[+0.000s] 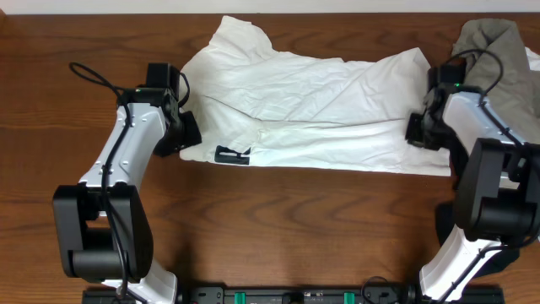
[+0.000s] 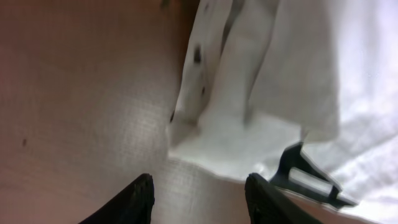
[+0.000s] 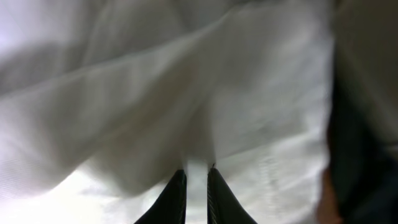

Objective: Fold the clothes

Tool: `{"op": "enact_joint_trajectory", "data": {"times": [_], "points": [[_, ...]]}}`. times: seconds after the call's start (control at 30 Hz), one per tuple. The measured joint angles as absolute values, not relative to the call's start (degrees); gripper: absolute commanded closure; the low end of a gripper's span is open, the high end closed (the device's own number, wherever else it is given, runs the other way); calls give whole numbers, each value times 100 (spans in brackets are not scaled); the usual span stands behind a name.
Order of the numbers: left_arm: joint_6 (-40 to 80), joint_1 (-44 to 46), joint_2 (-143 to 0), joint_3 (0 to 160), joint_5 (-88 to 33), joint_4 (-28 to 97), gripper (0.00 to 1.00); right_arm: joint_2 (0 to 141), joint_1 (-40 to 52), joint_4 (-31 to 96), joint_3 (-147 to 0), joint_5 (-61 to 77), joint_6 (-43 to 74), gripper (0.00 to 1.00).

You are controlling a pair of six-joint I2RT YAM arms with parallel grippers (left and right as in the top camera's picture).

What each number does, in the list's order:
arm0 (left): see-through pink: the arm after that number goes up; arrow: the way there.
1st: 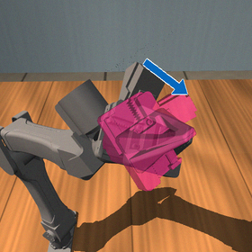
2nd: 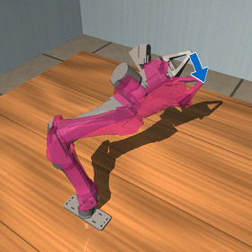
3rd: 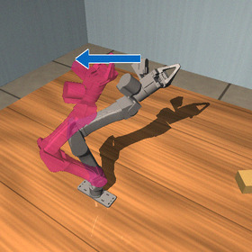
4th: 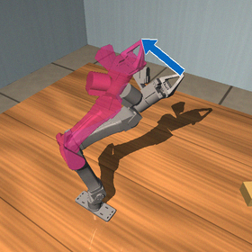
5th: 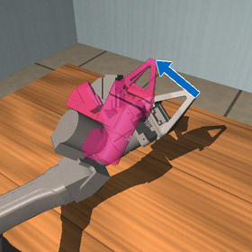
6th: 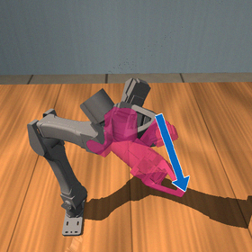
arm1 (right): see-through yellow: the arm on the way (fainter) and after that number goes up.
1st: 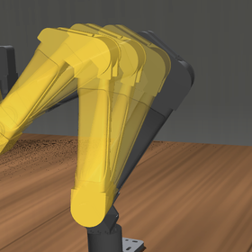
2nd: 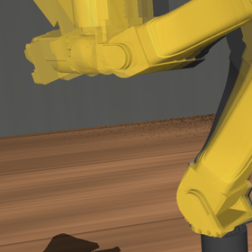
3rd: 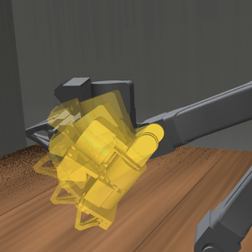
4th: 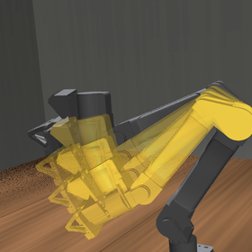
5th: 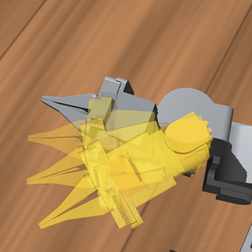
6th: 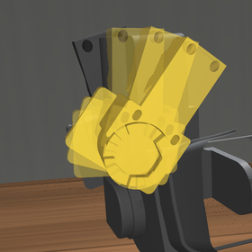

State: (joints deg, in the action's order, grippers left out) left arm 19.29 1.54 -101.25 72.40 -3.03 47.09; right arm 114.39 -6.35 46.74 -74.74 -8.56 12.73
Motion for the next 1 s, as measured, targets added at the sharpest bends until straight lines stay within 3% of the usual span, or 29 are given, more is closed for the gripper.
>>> {"op": "enact_joint_trajectory", "data": {"times": [0.2, 0.63, 1.0], "points": [[1793, 154, -10125, 6945, -821, 4045, 60, 11413, -604, 4536, -7345, -860, 1271, 88], [1302, 82, -10141, 6071, -1601, 2836, 61, 11386, -602, 4504, -7308, -860, 1267, 89], [1308, -810, -10366, 5826, -1614, 2652, 60, 11384, -602, 4510, -7306, -860, 1253, 89]]}}
